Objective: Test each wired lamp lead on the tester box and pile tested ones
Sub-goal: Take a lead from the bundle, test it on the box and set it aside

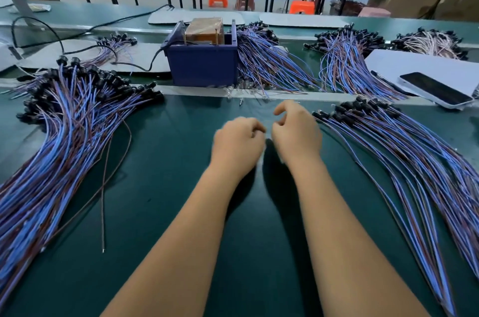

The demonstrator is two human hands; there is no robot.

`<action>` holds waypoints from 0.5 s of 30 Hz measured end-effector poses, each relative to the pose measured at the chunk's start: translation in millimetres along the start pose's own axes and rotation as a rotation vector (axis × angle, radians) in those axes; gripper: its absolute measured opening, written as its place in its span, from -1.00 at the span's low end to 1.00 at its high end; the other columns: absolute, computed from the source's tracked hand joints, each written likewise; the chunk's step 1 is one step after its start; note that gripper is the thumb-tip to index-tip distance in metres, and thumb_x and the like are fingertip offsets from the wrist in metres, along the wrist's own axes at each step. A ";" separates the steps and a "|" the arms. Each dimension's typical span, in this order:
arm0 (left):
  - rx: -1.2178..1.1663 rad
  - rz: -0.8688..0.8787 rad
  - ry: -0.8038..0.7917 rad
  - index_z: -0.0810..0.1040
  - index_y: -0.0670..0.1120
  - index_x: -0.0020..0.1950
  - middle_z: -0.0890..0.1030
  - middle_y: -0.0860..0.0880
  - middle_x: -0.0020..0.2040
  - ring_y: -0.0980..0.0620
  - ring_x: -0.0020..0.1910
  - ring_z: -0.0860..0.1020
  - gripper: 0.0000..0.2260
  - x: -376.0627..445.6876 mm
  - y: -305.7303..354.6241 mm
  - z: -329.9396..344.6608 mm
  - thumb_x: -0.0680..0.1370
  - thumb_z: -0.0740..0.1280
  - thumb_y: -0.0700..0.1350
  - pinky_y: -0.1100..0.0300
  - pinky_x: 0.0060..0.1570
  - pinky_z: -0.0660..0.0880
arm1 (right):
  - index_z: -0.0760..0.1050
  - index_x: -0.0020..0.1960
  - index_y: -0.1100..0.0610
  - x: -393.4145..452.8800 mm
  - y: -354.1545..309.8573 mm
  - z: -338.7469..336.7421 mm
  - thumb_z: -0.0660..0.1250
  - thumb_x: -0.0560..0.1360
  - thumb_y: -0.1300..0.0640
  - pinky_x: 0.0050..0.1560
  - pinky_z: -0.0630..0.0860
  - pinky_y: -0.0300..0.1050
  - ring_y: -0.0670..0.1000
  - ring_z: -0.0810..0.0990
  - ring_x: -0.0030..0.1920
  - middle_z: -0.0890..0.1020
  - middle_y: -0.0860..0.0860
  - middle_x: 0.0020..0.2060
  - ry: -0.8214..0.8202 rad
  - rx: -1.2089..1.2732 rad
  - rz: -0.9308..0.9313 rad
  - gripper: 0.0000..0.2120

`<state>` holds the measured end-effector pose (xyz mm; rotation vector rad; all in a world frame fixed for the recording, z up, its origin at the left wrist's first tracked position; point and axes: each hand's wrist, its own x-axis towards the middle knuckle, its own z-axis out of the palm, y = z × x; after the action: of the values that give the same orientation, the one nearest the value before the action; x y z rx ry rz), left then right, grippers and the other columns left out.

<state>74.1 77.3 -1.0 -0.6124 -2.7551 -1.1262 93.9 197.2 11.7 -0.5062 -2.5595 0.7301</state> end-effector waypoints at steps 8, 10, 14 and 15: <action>0.130 -0.492 0.497 0.44 -0.17 0.20 0.13 -0.21 0.45 -0.26 0.25 0.35 -0.75 0.6 -83.1 -73.2 0.54 0.23 -0.17 0.08 -0.02 0.30 | 0.51 -0.10 -0.08 -10.3 -61.9 63.3 0.26 0.50 0.08 -0.31 0.34 -0.20 -0.04 0.52 -0.16 0.53 -0.22 -0.31 -0.254 0.232 -0.158 -0.92; 0.185 -0.546 0.454 0.42 -0.20 0.23 0.08 -0.26 0.49 -0.32 0.20 0.39 -0.72 1.6 -92.3 -81.4 0.53 0.23 -0.16 0.01 0.04 0.34 | 0.53 -0.10 -0.07 -5.7 -61.8 66.8 0.25 0.51 0.06 -0.33 0.31 -0.24 -0.05 0.52 -0.15 0.54 -0.21 -0.29 -0.269 0.210 -0.166 -0.91; 0.295 -0.574 0.406 0.34 -0.18 0.34 -0.03 -0.23 0.54 -0.35 0.07 0.48 -0.63 8.0 -102.5 -89.7 0.54 0.23 -0.15 0.00 -0.09 0.30 | 0.52 -0.14 -0.05 -2.0 -54.3 67.4 0.24 0.53 0.06 -0.29 0.34 -0.25 -0.07 0.52 -0.15 0.57 -0.19 -0.26 -0.263 0.280 -0.152 -0.89; 0.325 -0.579 0.389 0.32 -0.16 0.37 -0.03 -0.21 0.55 -0.35 0.10 0.47 -0.61 10.4 -105.1 -90.7 0.55 0.23 -0.15 -0.01 -0.09 0.30 | 0.52 -0.15 -0.04 -2.7 -53.5 67.6 0.24 0.54 0.06 -0.28 0.36 -0.24 -0.08 0.52 -0.16 0.57 -0.19 -0.26 -0.269 0.289 -0.157 -0.88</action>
<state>17.1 -49.8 -1.3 0.4242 -2.7201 -0.7262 51.0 125.9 -11.0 -0.1179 -2.6308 1.1524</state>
